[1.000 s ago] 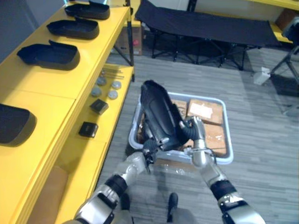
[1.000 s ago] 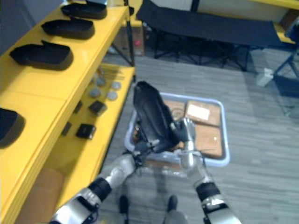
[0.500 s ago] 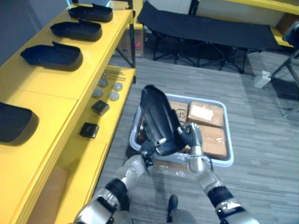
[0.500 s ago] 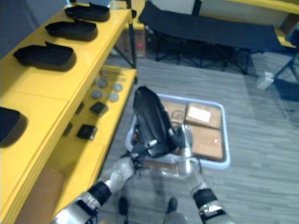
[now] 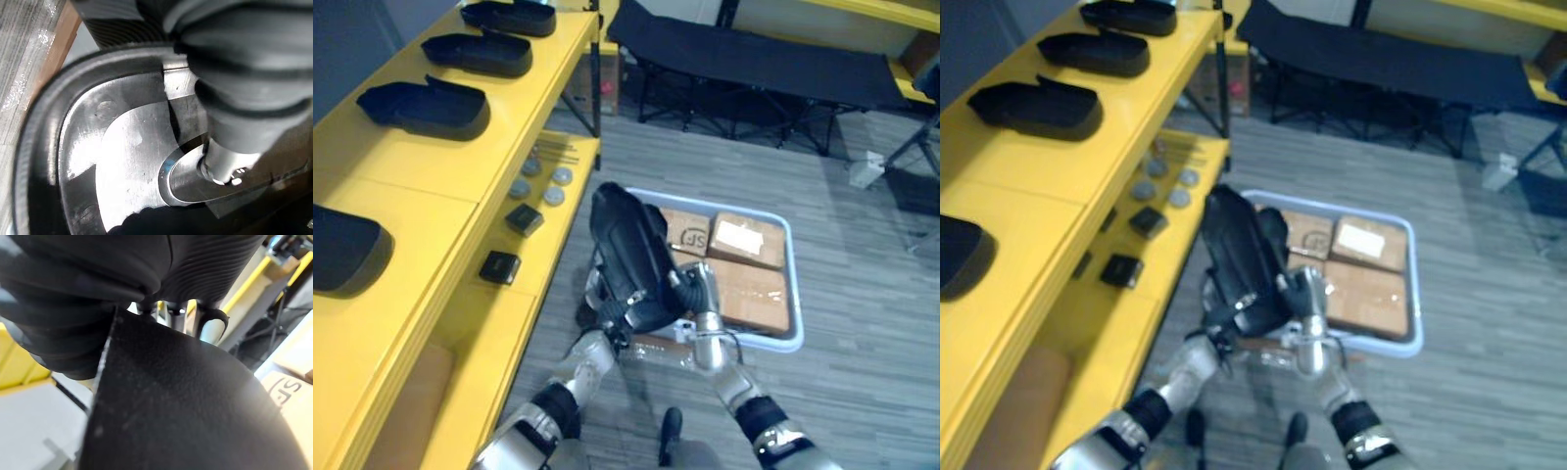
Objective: Walk over and take plastic housings, then place them on the shelf
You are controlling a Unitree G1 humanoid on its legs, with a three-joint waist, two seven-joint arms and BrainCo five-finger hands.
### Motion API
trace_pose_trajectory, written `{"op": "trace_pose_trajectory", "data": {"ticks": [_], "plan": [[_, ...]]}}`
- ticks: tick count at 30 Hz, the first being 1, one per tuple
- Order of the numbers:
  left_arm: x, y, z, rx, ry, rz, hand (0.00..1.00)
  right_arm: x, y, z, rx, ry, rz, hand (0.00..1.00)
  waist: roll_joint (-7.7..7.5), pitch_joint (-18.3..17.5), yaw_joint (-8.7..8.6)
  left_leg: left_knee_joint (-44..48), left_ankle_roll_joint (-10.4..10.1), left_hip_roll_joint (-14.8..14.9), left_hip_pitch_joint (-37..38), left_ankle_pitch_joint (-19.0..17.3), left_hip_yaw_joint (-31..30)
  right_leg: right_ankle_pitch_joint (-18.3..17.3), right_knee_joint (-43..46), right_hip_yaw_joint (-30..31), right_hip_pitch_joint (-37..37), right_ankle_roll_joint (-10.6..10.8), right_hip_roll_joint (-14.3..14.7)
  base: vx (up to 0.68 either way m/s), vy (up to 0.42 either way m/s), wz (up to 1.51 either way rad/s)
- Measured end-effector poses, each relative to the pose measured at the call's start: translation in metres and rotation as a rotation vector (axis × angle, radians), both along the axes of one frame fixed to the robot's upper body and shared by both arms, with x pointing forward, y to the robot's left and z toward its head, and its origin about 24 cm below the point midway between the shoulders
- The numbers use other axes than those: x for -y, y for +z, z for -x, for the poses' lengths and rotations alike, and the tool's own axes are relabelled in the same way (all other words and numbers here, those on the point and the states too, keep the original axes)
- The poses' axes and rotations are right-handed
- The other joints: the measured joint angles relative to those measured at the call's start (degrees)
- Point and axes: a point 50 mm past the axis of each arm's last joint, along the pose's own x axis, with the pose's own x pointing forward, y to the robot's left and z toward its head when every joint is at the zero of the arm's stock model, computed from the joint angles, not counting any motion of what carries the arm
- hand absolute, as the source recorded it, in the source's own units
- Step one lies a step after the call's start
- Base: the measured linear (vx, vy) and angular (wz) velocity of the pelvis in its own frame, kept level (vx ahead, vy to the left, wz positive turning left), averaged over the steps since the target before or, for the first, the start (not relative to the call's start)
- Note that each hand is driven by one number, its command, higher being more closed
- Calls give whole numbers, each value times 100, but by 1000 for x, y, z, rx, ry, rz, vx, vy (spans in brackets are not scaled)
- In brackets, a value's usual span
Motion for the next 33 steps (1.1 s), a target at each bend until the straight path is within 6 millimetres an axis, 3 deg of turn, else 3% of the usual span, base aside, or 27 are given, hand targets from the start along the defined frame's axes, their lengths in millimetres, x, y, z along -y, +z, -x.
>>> {"op": "trace_pose_trajectory", "data": {"ticks": [10,11,27,33], "plan": [[-3,5,0,133,25,-134,100,-2,0,2,-4,-9,-42,100,0,0,-3,1,1,4,11,-2,34,0,1,7,-2,0,0,0,0,0],[-3,6,0,139,25,-147,100,-2,-1,3,-6,-11,-45,0,0,0,-2,1,1,5,15,-2,46,0,1,8,-2,-1,-1,0,0,0],[13,18,-1,172,27,-168,100,16,2,7,-9,1,-102,0,-7,-2,-16,26,19,30,-7,-27,152,-20,179,162,-175,-26,-75,-3,12,-4],[15,30,-8,264,34,-297,100,24,0,6,-26,-26,-87,0,-14,2,-14,27,20,32,-27,-27,160,-22,192,173,-218,-30,-74,0,0,0]]}}
